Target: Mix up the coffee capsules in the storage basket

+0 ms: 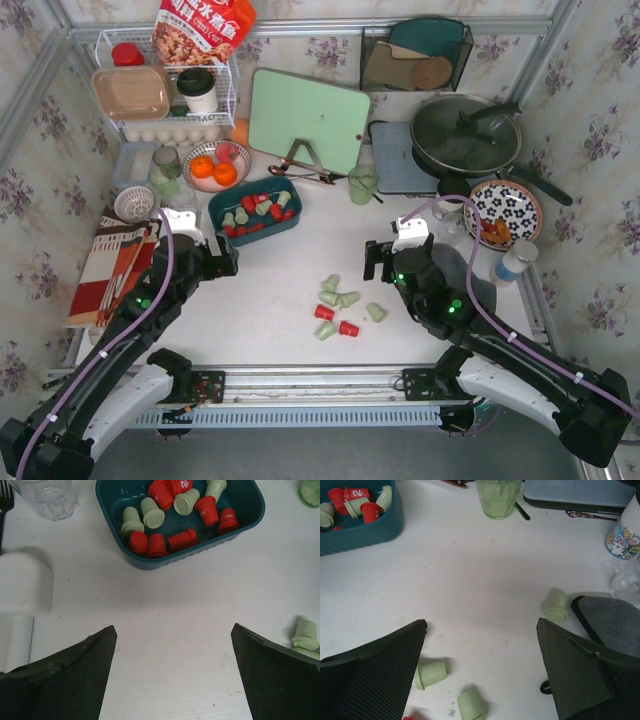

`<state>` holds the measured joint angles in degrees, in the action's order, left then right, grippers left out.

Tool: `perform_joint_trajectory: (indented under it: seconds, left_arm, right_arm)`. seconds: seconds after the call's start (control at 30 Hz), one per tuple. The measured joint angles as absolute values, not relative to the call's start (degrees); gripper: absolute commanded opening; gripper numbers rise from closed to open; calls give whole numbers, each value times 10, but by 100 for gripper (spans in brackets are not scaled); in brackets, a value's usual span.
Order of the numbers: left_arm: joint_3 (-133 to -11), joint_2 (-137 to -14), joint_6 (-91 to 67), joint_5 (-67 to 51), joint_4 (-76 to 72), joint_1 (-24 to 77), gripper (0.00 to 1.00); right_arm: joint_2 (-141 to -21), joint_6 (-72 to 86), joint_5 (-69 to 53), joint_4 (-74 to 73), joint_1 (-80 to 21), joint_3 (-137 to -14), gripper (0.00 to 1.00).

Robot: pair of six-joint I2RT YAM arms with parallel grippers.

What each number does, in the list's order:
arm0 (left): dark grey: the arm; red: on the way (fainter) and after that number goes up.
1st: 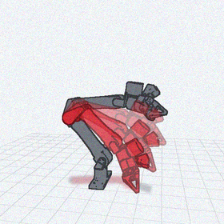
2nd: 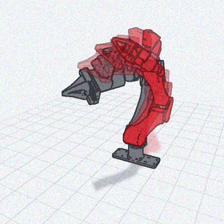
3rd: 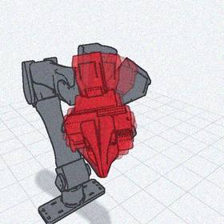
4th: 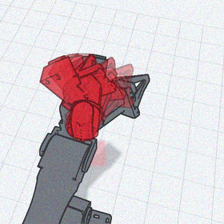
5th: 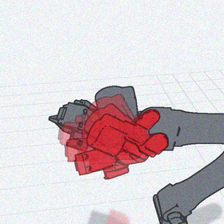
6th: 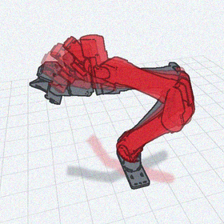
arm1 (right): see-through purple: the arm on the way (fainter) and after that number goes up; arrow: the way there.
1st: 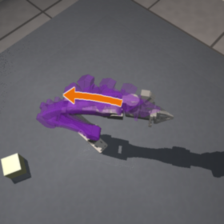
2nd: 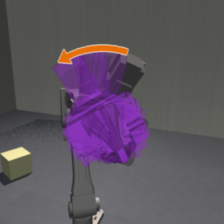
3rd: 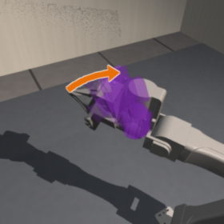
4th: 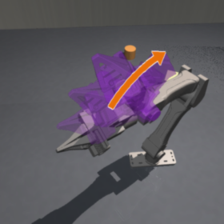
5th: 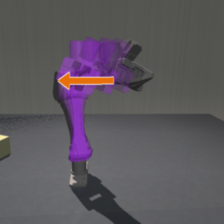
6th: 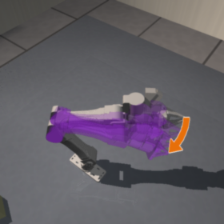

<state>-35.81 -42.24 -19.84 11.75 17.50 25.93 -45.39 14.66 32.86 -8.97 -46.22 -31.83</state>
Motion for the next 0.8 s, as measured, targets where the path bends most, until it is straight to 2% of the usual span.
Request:
perform_joint_trajectory:
  seconds: [0.8]
  left_arm:
    - [-358, -423, -198, 118, 175, 259, 99]
  right_arm:
    - [-459, 142, 332, -76, -462, -313, 100]
